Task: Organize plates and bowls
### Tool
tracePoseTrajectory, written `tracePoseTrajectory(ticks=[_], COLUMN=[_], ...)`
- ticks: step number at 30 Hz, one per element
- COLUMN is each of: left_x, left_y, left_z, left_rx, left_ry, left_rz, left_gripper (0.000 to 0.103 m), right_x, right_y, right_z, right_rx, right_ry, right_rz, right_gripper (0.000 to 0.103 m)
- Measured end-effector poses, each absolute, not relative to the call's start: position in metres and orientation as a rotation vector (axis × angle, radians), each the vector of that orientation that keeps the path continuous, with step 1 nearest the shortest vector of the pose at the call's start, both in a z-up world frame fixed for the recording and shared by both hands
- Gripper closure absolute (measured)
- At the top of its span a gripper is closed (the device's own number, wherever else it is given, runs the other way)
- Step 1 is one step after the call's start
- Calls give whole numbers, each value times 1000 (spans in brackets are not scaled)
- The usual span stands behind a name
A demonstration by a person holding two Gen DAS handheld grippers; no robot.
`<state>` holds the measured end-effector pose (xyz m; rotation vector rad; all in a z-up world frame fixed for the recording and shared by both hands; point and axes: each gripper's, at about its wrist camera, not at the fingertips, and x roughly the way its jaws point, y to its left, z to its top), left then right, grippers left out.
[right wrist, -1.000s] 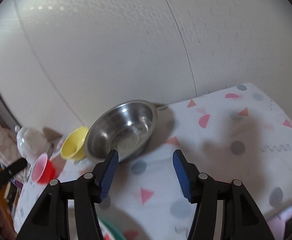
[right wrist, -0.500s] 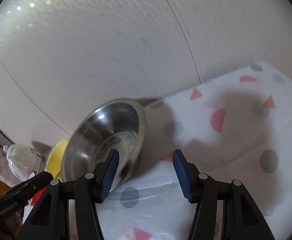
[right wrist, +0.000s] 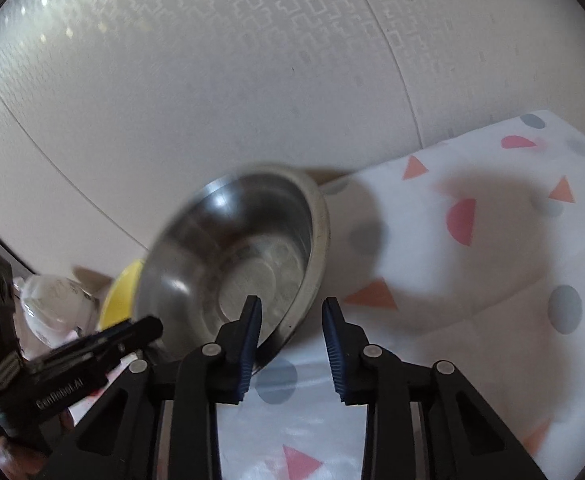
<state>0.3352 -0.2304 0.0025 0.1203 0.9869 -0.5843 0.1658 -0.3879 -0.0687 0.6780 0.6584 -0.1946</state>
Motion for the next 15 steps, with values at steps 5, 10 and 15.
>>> tracePoseTrajectory(ticks=[5,10,15], left_x=[334,336,332], left_y=[-245,-250,-248], left_z=[-5,-4,-2], left_rx=[173,161,161], left_ry=[1010,984,974], left_rz=[-610,-598,-609], left_gripper=[70,71,74], right_x=[168,172,172], right_y=[-387,-391,-388], right_z=[-73,-77,-75], right_rx=[687,700,674], right_ry=[674,653,667], right_rz=[-193,-165,-160], right_gripper=[72,72,80])
